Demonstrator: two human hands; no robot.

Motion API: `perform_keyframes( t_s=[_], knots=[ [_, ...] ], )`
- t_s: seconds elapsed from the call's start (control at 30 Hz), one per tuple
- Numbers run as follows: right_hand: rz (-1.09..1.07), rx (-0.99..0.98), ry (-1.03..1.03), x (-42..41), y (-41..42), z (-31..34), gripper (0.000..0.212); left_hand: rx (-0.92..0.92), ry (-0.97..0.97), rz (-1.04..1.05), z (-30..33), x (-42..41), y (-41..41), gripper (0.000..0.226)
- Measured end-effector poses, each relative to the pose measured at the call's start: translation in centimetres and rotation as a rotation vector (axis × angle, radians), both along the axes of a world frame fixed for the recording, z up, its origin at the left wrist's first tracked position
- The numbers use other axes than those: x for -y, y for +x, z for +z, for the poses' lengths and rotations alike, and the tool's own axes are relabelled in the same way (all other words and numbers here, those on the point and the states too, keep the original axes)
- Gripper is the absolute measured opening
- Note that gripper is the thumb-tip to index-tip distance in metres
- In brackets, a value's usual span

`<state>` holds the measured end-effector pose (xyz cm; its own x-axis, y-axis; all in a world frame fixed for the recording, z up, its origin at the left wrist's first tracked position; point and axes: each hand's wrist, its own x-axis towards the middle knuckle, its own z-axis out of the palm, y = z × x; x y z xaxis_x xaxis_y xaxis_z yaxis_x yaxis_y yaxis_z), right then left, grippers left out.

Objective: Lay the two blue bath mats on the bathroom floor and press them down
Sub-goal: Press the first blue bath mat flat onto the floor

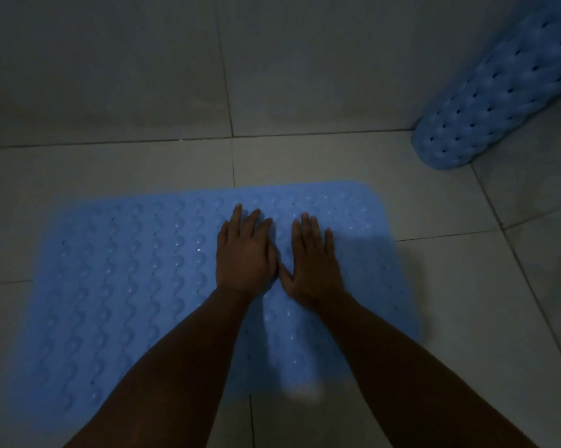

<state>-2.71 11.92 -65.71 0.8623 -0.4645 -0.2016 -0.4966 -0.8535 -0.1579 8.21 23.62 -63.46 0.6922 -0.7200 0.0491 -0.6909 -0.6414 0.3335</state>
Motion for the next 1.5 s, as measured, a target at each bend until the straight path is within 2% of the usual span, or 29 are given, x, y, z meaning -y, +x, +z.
perform_keyframes(
  t_s=[0.27,0.4,0.5,0.57,0.67,0.73,0.83,1.0,1.13,1.33,1.43,1.5],
  knots=[
    [0.001,0.001,-0.041,-0.7,0.0,-0.5,0.092,0.026,-0.061,0.04,-0.8,-0.1,0.9,0.056],
    [-0.023,-0.001,0.036,-0.5,0.4,-0.1,0.091,0.037,-0.098,0.021,-1.2,-0.7,1.7,0.055],
    [-0.058,-0.019,0.155,0.7,1.5,1.2,0.081,0.021,-0.085,0.003,-0.9,-1.2,2.0,0.059],
    [-0.111,-0.039,0.202,2.2,2.5,3.1,0.065,0.021,-0.068,-0.022,-0.6,-1.2,1.8,0.061],
    [-0.176,0.129,0.213,5.2,4.4,5.2,0.038,-0.009,-0.027,-0.052,-0.6,-0.1,0.8,0.063],
    [-0.223,0.274,0.254,6.5,5.0,5.5,0.038,-0.031,0.052,-0.103,-1.6,0.8,-0.7,0.065],
    [-0.266,0.376,0.24,7.2,4.5,4.9,0.034,0.025,0.17,-0.16,-3.7,1.4,-2.5,0.079],
    [-0.238,0.561,0.176,7.5,3.1,3.2,0.027,0.099,0.151,-0.148,-4.5,1.4,-3.0,0.091],
    [-0.221,0.577,0.173,7.5,2.8,2.7,0.021,0.057,0.15,-0.132,-4.4,1.4,-3.4,0.094],
    [-0.188,0.603,0.143,7.4,2.7,2.4,0.023,0.005,0.169,-0.147,-4.1,1.4,-2.7,0.095],
    [-0.187,0.555,0.174,7.0,2.6,3.4,0.027,-0.109,0.204,-0.161,-3.5,1.3,-2.2,0.098],
    [-0.193,0.42,0.236,7.2,3.5,4.8,0.028,-0.279,0.235,-0.17,-2.5,1.9,-1.1,0.095]
  ],
)
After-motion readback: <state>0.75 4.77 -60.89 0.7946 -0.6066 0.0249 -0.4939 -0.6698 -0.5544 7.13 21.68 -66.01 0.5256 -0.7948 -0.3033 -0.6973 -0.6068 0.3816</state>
